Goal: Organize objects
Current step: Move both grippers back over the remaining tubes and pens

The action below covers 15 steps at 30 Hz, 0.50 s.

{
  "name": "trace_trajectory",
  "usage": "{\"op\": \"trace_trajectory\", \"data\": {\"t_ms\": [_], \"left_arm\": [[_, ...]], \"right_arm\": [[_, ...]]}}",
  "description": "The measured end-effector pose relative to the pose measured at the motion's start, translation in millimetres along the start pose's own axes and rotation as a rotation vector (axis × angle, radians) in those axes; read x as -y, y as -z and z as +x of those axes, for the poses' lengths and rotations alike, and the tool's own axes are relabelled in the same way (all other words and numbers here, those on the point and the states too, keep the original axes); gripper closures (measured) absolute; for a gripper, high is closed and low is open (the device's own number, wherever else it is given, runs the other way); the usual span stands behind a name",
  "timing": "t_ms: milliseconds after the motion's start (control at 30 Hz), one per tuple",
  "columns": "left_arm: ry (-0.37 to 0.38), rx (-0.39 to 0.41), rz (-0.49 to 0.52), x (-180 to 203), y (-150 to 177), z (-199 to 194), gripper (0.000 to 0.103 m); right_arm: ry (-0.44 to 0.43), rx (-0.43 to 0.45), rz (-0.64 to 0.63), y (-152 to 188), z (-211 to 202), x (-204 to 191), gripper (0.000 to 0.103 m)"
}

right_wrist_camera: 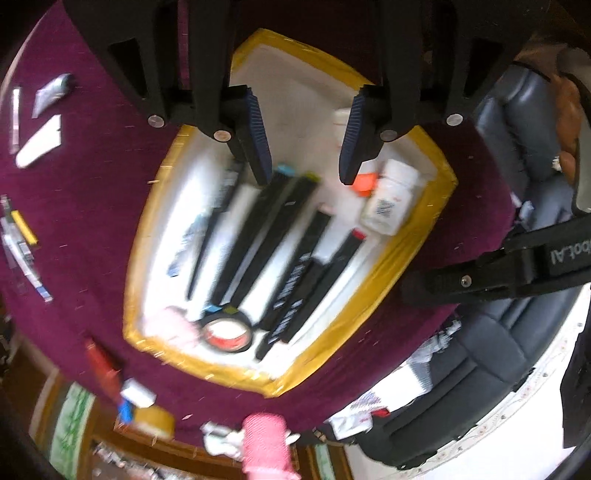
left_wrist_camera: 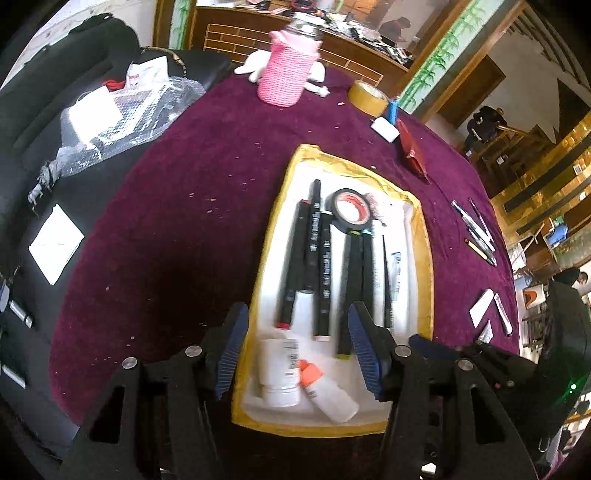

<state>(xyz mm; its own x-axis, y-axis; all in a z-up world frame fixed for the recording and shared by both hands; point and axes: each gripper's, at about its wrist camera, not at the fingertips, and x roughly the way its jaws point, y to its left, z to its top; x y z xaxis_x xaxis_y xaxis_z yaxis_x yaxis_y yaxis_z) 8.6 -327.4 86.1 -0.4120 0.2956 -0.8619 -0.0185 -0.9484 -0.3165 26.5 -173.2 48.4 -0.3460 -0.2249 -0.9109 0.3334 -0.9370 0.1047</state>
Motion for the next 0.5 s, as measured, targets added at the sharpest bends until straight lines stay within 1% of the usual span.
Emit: {"op": "trace_trajectory", "data": {"t_ms": [267, 367, 500], "left_arm": [[0.007, -0.002, 0.081, 61, 3, 3, 0.053], [0.008, -0.008, 0.106, 86, 7, 8, 0.053], [0.015, -0.024, 0.133, 118, 14, 17, 0.053]], "right_arm": [[0.155, 0.093, 0.021, 10, -38, 36, 0.064], [0.196, 0.123, 0.035, 18, -53, 56, 0.064], [0.225, 0.133, 0.062, 33, -67, 84, 0.064]]}}
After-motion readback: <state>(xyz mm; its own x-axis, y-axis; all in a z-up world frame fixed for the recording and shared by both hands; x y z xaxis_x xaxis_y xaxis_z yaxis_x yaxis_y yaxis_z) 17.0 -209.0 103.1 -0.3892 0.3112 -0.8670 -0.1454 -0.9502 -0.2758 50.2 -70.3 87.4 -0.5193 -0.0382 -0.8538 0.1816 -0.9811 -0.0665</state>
